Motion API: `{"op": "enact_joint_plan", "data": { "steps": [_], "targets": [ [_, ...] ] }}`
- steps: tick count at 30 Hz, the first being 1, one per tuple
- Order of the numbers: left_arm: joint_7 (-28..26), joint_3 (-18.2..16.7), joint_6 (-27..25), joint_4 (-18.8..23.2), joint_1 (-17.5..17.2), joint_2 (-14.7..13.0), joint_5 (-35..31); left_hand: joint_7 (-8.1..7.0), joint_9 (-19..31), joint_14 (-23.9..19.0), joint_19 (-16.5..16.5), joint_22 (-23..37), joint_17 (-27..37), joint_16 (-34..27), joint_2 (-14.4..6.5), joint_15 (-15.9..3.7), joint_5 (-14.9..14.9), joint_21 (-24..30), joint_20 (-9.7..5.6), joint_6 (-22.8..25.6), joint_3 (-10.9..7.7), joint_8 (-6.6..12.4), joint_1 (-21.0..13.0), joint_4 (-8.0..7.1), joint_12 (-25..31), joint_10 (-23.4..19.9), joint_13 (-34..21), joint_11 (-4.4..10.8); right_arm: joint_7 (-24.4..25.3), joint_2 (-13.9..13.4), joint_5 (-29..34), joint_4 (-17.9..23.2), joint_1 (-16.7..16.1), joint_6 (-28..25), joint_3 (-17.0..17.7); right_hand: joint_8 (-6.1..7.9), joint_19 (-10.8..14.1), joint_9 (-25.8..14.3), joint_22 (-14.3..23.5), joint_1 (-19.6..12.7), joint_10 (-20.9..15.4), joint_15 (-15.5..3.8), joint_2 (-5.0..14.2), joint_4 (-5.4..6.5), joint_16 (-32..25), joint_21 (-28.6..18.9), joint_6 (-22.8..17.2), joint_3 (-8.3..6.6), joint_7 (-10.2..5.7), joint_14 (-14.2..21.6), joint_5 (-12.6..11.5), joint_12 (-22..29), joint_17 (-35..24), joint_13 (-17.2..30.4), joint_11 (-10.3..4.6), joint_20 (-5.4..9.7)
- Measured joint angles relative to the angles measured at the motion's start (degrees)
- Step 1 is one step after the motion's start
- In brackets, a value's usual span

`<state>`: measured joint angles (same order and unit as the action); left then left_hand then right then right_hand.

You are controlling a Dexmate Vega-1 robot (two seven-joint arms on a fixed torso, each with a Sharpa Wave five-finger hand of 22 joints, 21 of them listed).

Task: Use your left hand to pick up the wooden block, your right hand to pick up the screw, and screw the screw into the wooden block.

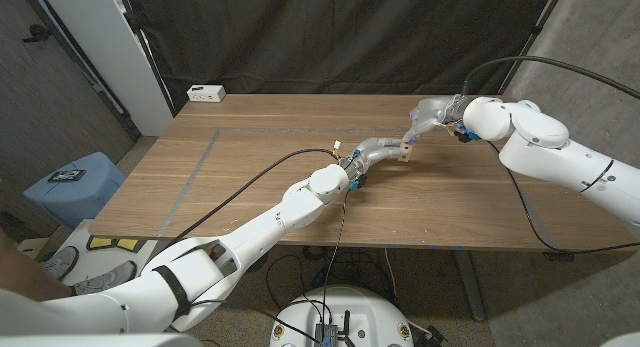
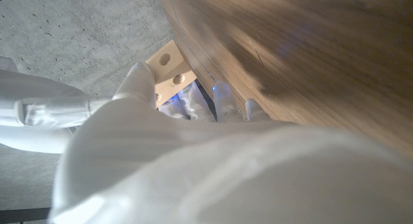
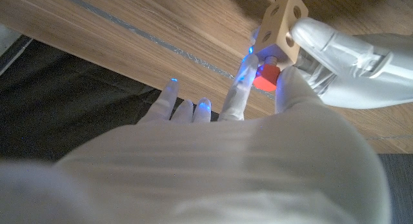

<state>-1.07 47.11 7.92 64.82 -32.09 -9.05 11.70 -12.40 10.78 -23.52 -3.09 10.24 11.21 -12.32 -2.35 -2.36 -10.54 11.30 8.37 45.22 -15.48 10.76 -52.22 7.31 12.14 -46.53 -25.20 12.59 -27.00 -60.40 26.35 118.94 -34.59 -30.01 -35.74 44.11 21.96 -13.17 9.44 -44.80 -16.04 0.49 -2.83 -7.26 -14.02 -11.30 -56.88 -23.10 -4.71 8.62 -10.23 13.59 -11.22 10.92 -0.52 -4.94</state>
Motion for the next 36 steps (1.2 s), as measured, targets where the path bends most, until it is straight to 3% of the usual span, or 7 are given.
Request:
{"op": "enact_joint_plan", "data": {
  "steps": [3, 9, 22, 31, 36],
  "targets": [
    [0.0, 0.0, 0.0, 0.0, 0.0, 0.0, 0.0, 0.00, 0.0, 0.0, -0.4, 0.0, 0.0, 0.0, 0.0, 0.00, 0.0, 0.0, 0.28, 0.0, 0.00, -0.03, 0.0, 0.00, 0.0, 0.0, 0.0, 0.00, 0.0, 0.1, 0.5, 0.0, 0.0, -0.2, 0.0, 0.07, 0.1, 0.6, 0.0, 1.5, -0.5, -0.30, -0.15, 0.47, 0.0, 0.0, -1.4, 0.49, 0.22, 0.3, 0.0, 0.0, 0.0, 0.0, -0.10, -0.07],
    [0.0, -0.1, 0.0, -0.3, 0.0, 0.1, 0.2, 0.00, 0.1, -0.3, -0.6, 0.0, 0.0, 0.0, 0.0, -0.30, 0.0, 0.0, 0.01, 0.0, 0.00, 0.28, 0.0, 0.00, 0.0, 0.0, 0.0, 0.00, 0.0, 0.6, 1.7, 0.0, -0.1, -0.9, -0.4, 0.38, 0.8, 1.7, 0.0, 5.0, -1.8, -0.82, -2.29, 1.35, 0.0, 0.0, -3.7, 2.92, 0.71, 1.4, -0.6, 0.0, 0.0, 0.0, 0.00, 0.06],
    [0.0, -0.1, 0.1, -0.4, -0.1, 0.1, 0.2, 0.00, 0.0, -0.3, -0.6, 0.0, 0.0, 0.0, 0.0, -0.30, 0.0, 0.0, 0.01, 0.0, 0.05, 0.29, 0.0, 0.05, 0.0, 0.0, 0.2, 0.00, 0.2, 1.0, 3.3, 0.5, -0.6, -2.0, -0.5, -1.13, 1.6, 2.3, 0.0, 13.2, -3.2, -0.59, -7.14, 3.30, 0.3, 0.3, -4.5, 8.35, 1.16, 2.4, -2.9, -0.8, 0.0, 0.0, 0.69, 0.24],
    [-0.1, -0.1, 0.3, -0.2, -0.2, 0.0, 0.0, 0.00, 0.0, -0.3, -0.6, 0.0, 0.0, 0.0, 0.0, -0.30, 0.0, 0.0, 0.01, 0.0, 0.10, 0.29, 0.0, 0.44, 0.0, 0.0, 0.3, 0.00, 0.0, 0.8, 3.9, 1.2, -1.0, -2.7, -0.2, -1.84, 1.6, 2.1, 0.0, 15.4, -3.1, -0.29, -7.87, 3.65, 0.3, 0.3, -3.6, 10.21, 1.64, 2.7, -3.6, -1.1, 0.0, 0.0, 1.57, 0.24],
    [-0.1, -0.1, 0.4, 0.0, -0.2, -0.1, -0.1, 0.00, 0.0, -0.3, -0.6, 0.0, -0.3, 0.0, 0.0, -0.30, 0.0, 0.0, 0.01, 0.0, -0.01, 0.28, 0.0, 0.96, 0.0, 0.0, 0.3, 0.00, -0.3, 0.4, 4.0, 1.6, -1.2, -3.1, 0.1, -2.30, 1.6, 1.7, 0.0, 16.5, -3.3, -0.08, -7.41, 3.92, 0.7, 0.5, -2.3, 10.94, 1.12, 3.0, -3.9, -1.3, 0.0, 0.0, 1.77, 0.23]
  ]
}}
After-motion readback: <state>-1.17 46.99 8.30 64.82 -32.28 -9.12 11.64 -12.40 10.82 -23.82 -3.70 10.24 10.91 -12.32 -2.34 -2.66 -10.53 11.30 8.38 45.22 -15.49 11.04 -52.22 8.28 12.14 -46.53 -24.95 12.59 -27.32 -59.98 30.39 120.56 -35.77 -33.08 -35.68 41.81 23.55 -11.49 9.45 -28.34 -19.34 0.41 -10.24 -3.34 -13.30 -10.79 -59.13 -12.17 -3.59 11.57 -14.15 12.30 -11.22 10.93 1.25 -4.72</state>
